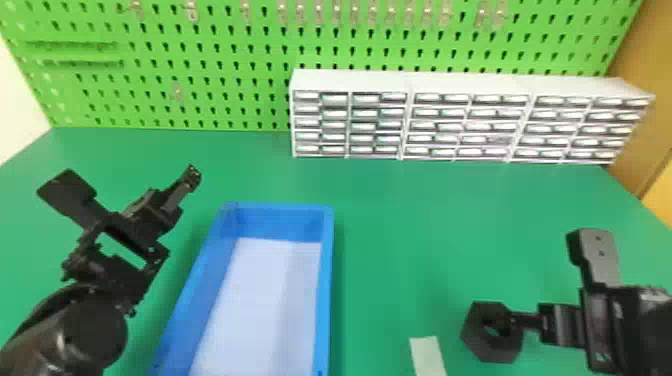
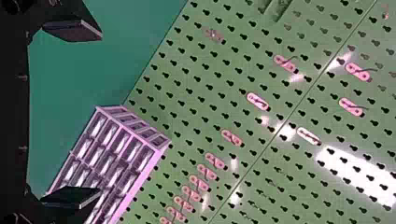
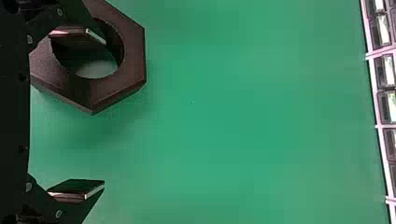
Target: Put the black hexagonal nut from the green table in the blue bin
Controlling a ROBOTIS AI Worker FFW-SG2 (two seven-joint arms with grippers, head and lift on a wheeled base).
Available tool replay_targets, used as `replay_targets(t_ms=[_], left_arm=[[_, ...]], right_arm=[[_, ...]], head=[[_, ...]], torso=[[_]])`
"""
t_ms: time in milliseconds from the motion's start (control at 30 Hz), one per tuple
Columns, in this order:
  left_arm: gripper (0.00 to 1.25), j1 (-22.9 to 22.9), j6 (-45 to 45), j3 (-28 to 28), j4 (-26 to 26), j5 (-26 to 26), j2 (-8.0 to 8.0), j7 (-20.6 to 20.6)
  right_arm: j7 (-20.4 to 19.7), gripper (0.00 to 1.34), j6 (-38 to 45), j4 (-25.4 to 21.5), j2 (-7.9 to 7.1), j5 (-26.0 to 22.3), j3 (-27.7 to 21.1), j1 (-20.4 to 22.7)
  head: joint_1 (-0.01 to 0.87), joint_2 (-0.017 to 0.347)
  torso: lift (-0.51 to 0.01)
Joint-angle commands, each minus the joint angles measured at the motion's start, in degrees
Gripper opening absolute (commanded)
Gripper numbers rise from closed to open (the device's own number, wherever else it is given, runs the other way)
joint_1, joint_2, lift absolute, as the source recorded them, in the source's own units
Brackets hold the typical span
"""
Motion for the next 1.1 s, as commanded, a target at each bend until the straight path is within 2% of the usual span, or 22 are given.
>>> replay_targets(t_ms=[0, 1067], left_arm=[[1.14, 0.0, 0.0, 0.0, 0.0, 0.0, 0.01, 0.0], [1.13, 0.1, 0.0, 0.0, 0.0, 0.2, 0.01, -0.3]], right_arm=[[0.0, 1.11, 0.1, 0.3, 0.13, 0.0, 0.0, 0.1], [0.0, 1.11, 0.1, 1.3, 1.1, 1.7, 0.4, 1.2]], head=[[0.666, 0.032], [0.666, 0.032]], torso=[[-0.1], [-0.1]])
